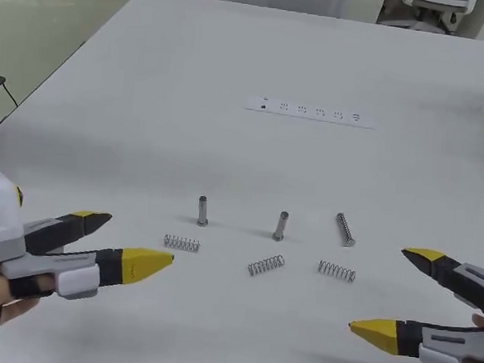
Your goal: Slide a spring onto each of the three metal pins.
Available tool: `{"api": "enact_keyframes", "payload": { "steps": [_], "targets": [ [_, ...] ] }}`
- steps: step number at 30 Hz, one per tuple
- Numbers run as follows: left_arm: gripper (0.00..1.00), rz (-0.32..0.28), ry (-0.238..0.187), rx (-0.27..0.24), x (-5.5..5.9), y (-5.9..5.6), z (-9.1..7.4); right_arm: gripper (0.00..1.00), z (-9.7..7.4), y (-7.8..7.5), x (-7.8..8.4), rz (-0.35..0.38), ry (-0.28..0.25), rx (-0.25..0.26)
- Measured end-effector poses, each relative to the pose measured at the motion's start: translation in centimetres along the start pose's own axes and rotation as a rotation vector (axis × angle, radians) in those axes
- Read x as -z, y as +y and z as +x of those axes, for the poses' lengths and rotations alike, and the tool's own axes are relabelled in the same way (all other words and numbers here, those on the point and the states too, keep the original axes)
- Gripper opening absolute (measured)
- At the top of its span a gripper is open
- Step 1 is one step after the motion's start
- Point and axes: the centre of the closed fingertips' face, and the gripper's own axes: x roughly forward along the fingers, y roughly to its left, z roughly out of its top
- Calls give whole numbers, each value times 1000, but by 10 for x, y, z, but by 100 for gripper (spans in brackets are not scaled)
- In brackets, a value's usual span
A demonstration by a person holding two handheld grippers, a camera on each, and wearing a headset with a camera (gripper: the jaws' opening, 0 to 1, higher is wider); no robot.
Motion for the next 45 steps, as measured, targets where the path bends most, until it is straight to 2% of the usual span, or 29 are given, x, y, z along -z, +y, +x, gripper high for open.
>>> {"api": "enact_keyframes", "payload": {
  "steps": [6, 11, 14, 15, 17, 19, 24, 27, 34, 45],
  "targets": [
    [96, 58, 8, 14, 1, -4, 0, 88, 0, 0, 1, 3, 3, -1],
    [98, 69, 17, 29, 3, -7, 1, 88, 1, 0, 3, 7, 5, -4],
    [98, 137, 53, 47, 9, -10, 2, 88, 1, 0, 5, 7, 10, -6],
    [98, 178, 72, 49, 11, -9, 2, 88, 1, 0, 5, 6, 9, -6],
    [98, 298, 110, 60, 16, -11, 4, 88, 1, 0, 5, 7, 9, -6],
    [98, 359, 122, 68, 17, -13, 5, 88, 1, 0, 5, 10, 8, -6],
    [98, 390, 91, 82, 10, -13, 8, 87, 2, 0, 7, 15, 12, -7],
    [98, 380, 109, 75, 12, -9, 9, 87, 3, 1, 6, 18, 10, -11],
    [98, 390, 109, 76, 13, -8, 9, 86, 4, -4, 0, 21, 6, -7],
    [98, 403, 121, 77, 14, -8, 10, 84, 15, -13, -14, 21, 34, -21]
  ]
}}
